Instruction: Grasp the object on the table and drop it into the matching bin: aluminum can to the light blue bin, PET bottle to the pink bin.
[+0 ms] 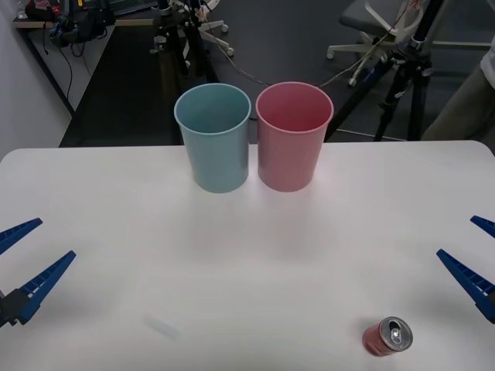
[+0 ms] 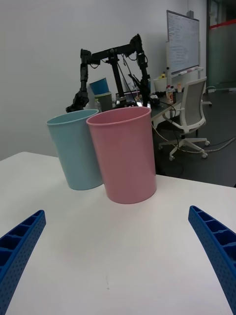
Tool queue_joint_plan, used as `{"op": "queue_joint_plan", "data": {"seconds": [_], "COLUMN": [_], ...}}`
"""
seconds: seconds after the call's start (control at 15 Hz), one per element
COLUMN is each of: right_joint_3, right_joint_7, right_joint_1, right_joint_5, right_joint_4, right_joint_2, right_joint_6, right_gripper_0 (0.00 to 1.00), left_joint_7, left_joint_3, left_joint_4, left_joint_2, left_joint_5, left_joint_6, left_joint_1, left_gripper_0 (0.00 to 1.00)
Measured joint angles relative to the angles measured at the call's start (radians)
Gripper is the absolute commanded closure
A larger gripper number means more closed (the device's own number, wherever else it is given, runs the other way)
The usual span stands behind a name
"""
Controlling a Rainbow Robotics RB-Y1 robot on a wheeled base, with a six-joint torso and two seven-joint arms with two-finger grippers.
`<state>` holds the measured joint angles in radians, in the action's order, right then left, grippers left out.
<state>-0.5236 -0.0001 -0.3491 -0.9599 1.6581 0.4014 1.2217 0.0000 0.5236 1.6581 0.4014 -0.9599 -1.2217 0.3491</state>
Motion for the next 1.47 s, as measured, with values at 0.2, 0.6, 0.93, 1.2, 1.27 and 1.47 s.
{"op": "queue_joint_plan", "data": {"seconds": [0.2, 0.6, 0.93, 1.2, 1.27, 1.47], "right_joint_3": [0.000, -0.009, 0.010, 0.029, 0.029, 0.025], "right_joint_7": [-0.001, 0.022, 0.070, 0.116, 0.134, 0.252], "right_joint_1": [-0.005, -0.031, -0.114, -0.159, -0.158, -0.141], "right_joint_5": [-0.013, -0.034, 0.001, 0.005, 0.006, 0.009], "right_joint_4": [-0.004, 0.005, 0.005, -0.020, -0.049, -0.158], "right_joint_2": [-0.012, -0.019, -0.019, -0.019, -0.019, -0.018], "right_joint_6": [-0.001, 0.012, 0.060, 0.127, 0.157, 0.243], "right_gripper_0": [0.00, 0.00, 0.00, 0.00, 0.00, 0.00], "left_joint_7": [0.000, 0.000, 0.000, 0.000, 0.000, 0.000], "left_joint_3": [0.000, 0.000, 0.000, 0.000, 0.000, 0.000], "left_joint_4": [0.000, 0.000, 0.000, 0.000, 0.000, 0.000], "left_joint_2": [0.000, 0.000, 0.000, 0.000, 0.000, 0.000], "left_joint_5": [0.000, 0.000, 0.000, 0.000, 0.000, 0.000], "left_joint_6": [0.000, 0.000, 0.000, 0.000, 0.000, 0.000], "left_joint_1": [0.000, 0.000, 0.000, 0.000, 0.000, 0.000], "left_gripper_0": [0.00, 0.00, 0.00, 0.00, 0.00, 0.00]}}
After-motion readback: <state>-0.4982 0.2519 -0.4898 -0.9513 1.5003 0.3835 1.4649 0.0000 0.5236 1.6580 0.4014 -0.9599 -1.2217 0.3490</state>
